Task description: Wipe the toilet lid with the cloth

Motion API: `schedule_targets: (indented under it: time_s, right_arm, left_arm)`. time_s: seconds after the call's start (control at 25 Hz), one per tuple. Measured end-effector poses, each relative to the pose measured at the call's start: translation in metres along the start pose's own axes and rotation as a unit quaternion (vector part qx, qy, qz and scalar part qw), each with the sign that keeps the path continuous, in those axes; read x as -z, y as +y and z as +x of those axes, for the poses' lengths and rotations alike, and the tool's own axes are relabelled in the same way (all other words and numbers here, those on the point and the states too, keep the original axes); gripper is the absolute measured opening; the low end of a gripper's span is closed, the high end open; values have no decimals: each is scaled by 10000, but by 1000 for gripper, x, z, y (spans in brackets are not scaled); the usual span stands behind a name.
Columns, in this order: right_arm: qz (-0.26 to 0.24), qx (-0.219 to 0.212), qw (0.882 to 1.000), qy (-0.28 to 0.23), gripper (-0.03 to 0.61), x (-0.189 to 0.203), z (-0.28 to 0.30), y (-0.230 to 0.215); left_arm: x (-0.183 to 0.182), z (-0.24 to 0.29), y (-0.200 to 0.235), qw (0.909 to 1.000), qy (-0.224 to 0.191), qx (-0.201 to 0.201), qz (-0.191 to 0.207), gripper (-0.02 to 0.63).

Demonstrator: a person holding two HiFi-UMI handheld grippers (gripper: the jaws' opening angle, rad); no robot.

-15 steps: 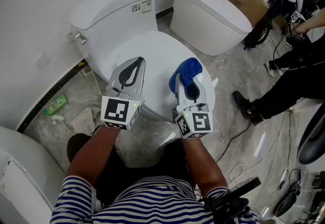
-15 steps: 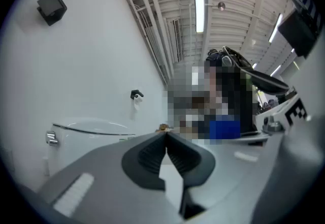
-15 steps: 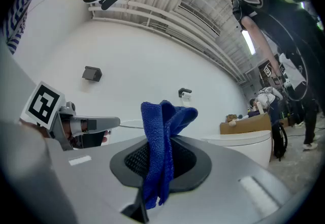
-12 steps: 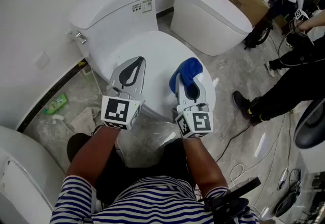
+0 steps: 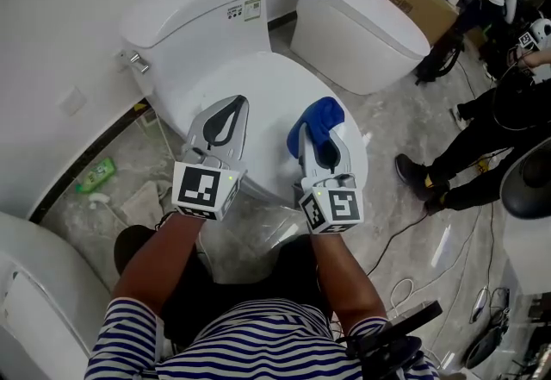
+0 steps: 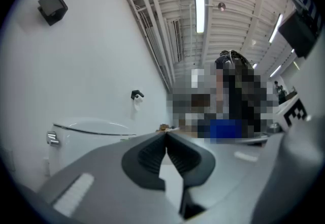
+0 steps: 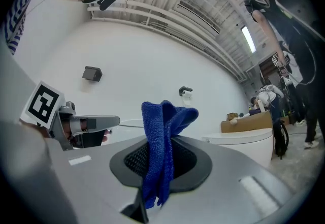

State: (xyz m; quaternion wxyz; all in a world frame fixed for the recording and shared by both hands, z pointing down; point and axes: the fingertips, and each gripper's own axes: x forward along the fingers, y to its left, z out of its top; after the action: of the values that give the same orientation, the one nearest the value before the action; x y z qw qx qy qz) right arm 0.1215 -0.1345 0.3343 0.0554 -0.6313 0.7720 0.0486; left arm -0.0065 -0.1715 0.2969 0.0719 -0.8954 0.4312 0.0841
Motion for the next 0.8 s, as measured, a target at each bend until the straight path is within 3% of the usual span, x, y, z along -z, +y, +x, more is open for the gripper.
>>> schedule_targets:
  time_s: [0.24,0.44,0.6,0.68,0.8]
  right_arm:
    - [-323,-39,9995,23,67,-4,16,-17]
    - [-1463,-354,9879,363,67,5,52,-40]
    - [-2733,-981,9554,534,67,17,81,-46]
    - [-3371,-1387,9295,566,67,22,92,-44]
    - [-4215,-2056,8817,519,67,31,106,-38]
  left_arm:
    - [2,4,3,10000,18,-18,-61,4]
    - [5,7,6,9999,39,-39,-104,4]
    - [9,10,7,9998,75,-23,-167,4]
    - [10,14,8,9998,78,-34,-204,3]
    - [15,18,12,9995,158,-101,-254,3]
